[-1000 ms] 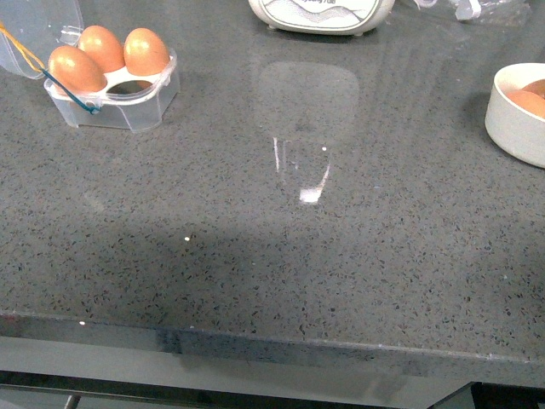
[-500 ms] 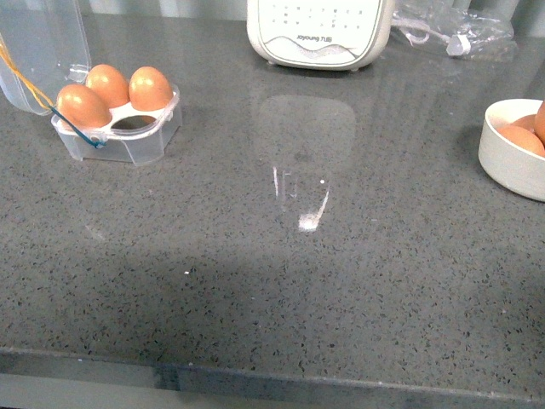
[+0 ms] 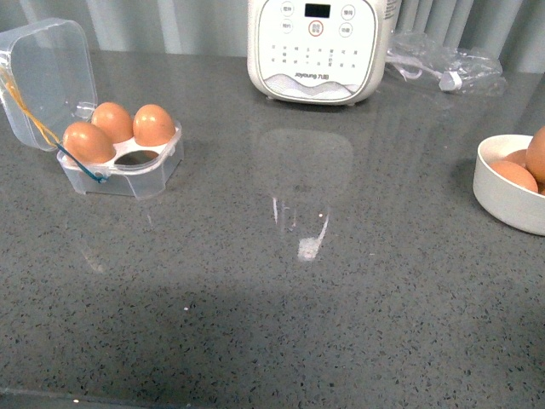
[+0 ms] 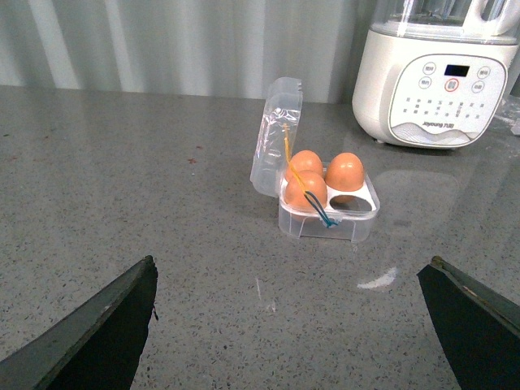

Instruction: Put egg into box

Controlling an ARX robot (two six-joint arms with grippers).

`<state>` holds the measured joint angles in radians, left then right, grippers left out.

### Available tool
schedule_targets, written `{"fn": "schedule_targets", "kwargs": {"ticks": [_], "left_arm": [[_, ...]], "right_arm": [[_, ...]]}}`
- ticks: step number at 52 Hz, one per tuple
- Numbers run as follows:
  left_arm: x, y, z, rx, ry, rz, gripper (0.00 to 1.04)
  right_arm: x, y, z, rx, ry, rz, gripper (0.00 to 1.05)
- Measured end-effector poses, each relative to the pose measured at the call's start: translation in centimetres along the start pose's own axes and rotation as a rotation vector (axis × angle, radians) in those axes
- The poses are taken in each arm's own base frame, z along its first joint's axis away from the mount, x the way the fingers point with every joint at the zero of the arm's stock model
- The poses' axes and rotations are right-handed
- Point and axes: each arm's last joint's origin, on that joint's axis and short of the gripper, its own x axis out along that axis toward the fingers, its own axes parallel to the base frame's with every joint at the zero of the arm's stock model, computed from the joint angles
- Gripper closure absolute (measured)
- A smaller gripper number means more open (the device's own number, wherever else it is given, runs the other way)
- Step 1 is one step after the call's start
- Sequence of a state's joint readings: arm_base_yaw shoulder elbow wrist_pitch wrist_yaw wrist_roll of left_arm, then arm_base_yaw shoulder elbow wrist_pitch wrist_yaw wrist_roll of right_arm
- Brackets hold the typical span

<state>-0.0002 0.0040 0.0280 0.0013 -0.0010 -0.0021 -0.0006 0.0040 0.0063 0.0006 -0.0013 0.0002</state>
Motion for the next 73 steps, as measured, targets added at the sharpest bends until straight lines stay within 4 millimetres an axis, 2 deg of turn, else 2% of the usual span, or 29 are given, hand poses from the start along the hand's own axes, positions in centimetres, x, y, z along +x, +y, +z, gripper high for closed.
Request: {"fn": "schedule_targets", "kwargs": {"ticks": [19, 28, 35, 41, 48, 55, 64, 73], "left_arm": [[0.0, 0.0, 0.0, 0.000, 0.000, 0.000, 0.07], [0.0, 0.0, 0.0, 0.000, 0.000, -0.001, 0.07], [0.0, 0.0, 0.0, 0.000, 0.000, 0.000, 0.07], [0.0, 0.0, 0.0, 0.000, 0.000, 0.000, 0.07], [0.0, 0.0, 0.0, 0.000, 0.000, 0.000, 0.07], [0.0, 0.0, 0.0, 0.000, 0.000, 0.000, 0.07], [0.0, 0.0, 0.0, 0.000, 0.000, 0.000, 0.07], [0.0, 0.0, 0.0, 0.000, 0.000, 0.000, 0.07]], "right_arm": [[0.0, 0.0, 0.0, 0.000, 0.000, 0.000, 0.07], [0.8, -0.3, 0.3, 0.017, 0.084, -0.182, 0.07], [3.1, -1.4, 2.8, 0.013, 0.008, -0.183, 0.07], [6.7, -3.0, 5.1, 0.010, -0.024, -0.201, 0.07], [11.1, -4.3, 5.8, 0.055, 0.066, -0.182, 0.07], [14.2, -5.1, 6.1, 0.127, 0.164, -0.153, 0.07], [17.3, -4.8, 6.8, 0.155, 0.235, -0.089, 0.07], [19.3, -2.6, 6.3, 0.119, 0.328, 0.102, 0.07]]}}
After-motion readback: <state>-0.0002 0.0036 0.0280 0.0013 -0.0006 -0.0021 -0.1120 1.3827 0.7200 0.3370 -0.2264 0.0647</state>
